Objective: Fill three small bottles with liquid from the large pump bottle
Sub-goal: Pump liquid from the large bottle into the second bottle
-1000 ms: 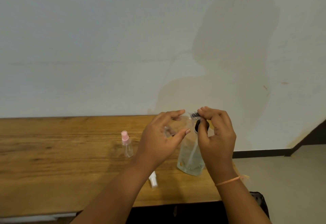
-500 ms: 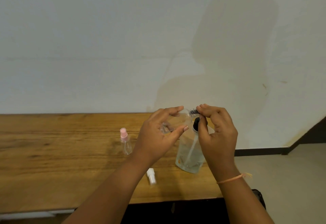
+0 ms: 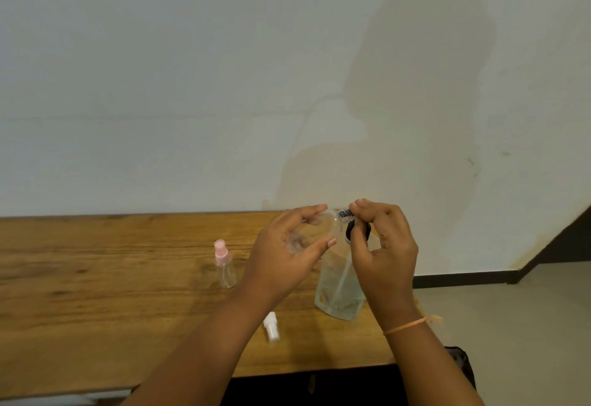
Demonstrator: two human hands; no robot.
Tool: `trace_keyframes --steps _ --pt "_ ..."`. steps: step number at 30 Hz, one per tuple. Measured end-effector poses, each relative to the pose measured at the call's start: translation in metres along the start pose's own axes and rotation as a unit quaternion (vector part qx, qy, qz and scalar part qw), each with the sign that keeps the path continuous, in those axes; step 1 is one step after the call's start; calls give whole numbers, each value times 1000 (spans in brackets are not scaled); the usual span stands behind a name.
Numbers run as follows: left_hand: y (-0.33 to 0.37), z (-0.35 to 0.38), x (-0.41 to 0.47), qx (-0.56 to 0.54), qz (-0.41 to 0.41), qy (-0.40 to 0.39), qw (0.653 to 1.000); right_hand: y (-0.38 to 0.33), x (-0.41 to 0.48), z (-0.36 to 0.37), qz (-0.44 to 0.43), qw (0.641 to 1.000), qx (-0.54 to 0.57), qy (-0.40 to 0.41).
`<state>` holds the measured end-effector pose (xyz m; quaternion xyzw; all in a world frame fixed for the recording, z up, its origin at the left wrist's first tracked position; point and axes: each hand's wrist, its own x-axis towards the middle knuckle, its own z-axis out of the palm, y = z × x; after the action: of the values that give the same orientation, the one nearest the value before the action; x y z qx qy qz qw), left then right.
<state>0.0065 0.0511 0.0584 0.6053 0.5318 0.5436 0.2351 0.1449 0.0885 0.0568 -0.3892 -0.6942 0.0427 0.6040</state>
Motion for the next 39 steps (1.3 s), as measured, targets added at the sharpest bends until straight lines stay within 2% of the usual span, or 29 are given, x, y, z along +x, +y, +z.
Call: trace_keyframes --steps 6,13,26,30,34,39 --pt "-2 -2 0 28 36 12 999 -3 2 -4 -8 1000 6 -5" --pt "-3 -2 0 35 47 10 998 -6 -2 -1 21 999 40 7" --pt "-9 0 2 36 2 -9 999 5 -1 1 6 1000 3 -15" --pt "-6 0 1 4 16 -2 1000 -3 0 -1 32 999 38 -2" --pt "-6 -2 1 20 41 7 999 -5 1 -3 28 999 37 -12" --pt "-7 -2 3 16 35 10 999 -2 2 -3 24 999 38 -10"
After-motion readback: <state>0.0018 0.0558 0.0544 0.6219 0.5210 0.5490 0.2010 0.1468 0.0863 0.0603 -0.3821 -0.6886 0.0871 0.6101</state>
